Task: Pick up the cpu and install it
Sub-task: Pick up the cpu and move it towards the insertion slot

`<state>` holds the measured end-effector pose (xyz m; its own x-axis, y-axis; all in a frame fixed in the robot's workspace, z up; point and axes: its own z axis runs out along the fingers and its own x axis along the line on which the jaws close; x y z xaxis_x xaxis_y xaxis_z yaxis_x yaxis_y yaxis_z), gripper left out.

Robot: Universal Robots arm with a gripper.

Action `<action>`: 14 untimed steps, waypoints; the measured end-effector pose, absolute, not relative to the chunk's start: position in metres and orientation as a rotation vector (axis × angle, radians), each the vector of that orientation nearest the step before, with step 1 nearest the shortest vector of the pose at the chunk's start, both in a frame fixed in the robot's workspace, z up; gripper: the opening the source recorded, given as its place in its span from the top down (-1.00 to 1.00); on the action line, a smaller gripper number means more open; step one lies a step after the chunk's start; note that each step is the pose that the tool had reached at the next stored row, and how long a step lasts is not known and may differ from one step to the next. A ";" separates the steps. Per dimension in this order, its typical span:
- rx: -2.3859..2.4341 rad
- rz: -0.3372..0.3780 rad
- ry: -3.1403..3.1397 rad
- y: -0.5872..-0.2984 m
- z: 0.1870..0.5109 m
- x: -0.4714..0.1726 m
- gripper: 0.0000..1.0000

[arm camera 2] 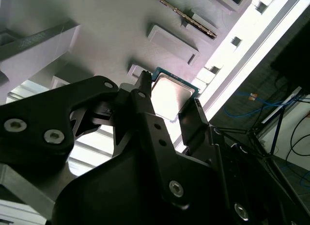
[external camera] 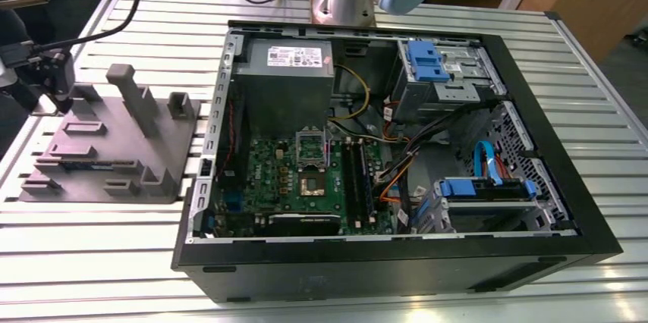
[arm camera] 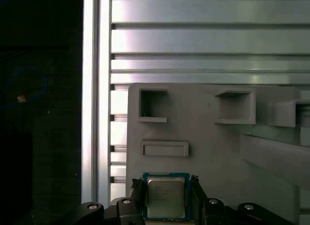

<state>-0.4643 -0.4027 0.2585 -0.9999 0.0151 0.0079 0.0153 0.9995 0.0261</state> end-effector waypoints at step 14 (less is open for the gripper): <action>-0.024 -0.041 -3.133 -0.403 0.269 -0.464 0.05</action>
